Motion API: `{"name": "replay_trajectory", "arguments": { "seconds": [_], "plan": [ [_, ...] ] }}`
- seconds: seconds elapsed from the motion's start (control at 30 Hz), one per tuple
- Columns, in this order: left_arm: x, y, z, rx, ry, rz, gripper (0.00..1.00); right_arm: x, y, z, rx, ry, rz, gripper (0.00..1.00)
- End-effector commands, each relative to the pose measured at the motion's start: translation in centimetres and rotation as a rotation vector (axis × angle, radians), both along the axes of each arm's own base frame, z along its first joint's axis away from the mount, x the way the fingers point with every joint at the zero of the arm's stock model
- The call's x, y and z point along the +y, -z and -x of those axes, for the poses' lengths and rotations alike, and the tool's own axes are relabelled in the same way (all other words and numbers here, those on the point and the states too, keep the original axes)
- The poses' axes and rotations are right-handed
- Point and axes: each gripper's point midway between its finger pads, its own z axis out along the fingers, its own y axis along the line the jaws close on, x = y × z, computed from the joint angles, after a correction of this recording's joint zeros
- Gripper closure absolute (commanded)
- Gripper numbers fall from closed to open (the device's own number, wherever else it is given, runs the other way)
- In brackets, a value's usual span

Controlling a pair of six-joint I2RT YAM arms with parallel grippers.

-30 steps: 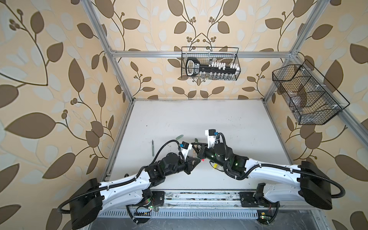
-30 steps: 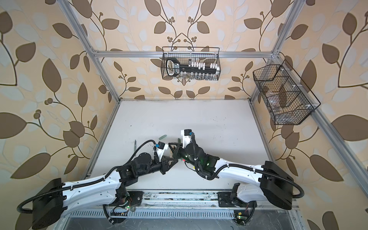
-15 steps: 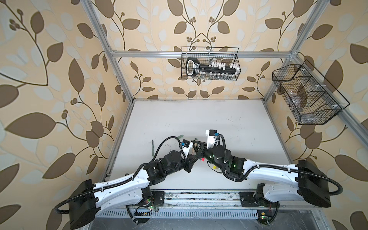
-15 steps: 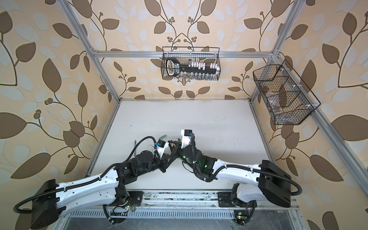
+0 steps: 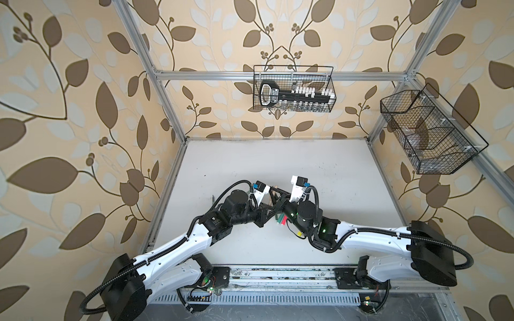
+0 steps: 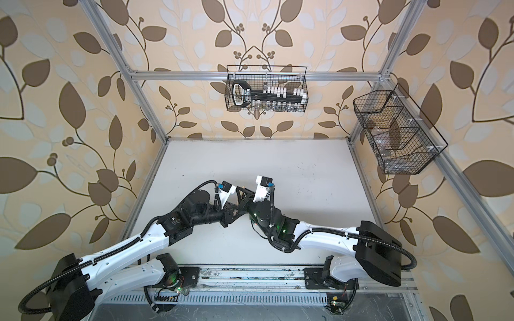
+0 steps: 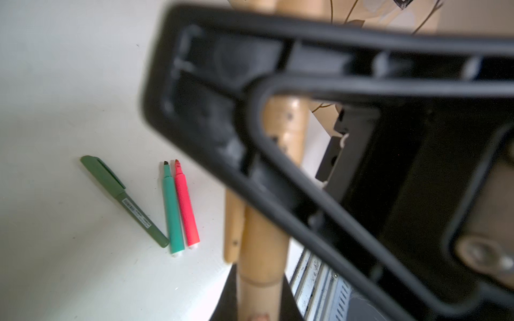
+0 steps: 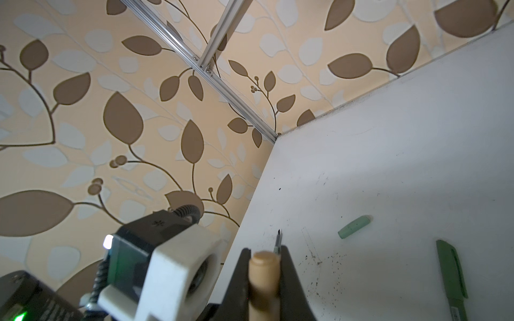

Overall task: Insert pens into pen caps
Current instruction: Put on the pen cap to the pen, then place the pen at the center of the table.

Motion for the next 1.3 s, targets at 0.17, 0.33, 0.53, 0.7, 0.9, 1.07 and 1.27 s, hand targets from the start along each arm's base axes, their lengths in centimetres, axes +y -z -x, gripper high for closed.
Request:
{"name": "replay_trajectory", "arguments": {
  "seconds": [0.17, 0.33, 0.53, 0.7, 0.9, 1.07, 1.27],
  "plan": [
    [5.8, -5.2, -6.7, -0.146, -0.427, 0.14, 1.0, -3.4, 5.2, 3.2, 0.187, -0.16, 0.195, 0.71],
    [7.5, 2.3, -5.0, 0.011, -0.483, 0.014, 1.0, -12.3, 3.8, 1.9, 0.132, 0.08, 0.253, 0.3],
    [7.8, 9.3, -3.3, 0.153, -0.542, -0.128, 1.0, -22.9, 4.6, -0.6, 0.161, 0.368, 0.356, 0.18],
    [6.4, 12.5, -3.0, 0.201, -0.571, -0.283, 1.0, -30.9, 9.3, -3.1, 0.32, 0.575, 0.407, 0.2],
    [5.1, 14.0, -3.7, 0.224, -0.592, -0.372, 1.0, -37.2, 14.1, -3.3, 0.422, 0.784, 0.448, 0.18],
    [5.3, 14.6, -4.6, 0.214, -0.63, -0.427, 1.0, -37.5, 13.5, -3.7, 0.398, 0.794, 0.462, 0.19],
    [3.1, 16.0, -6.0, 0.223, -0.588, -0.49, 1.0, -38.9, 13.2, -3.9, 0.387, 0.845, 0.457, 0.15]
  ]
}}
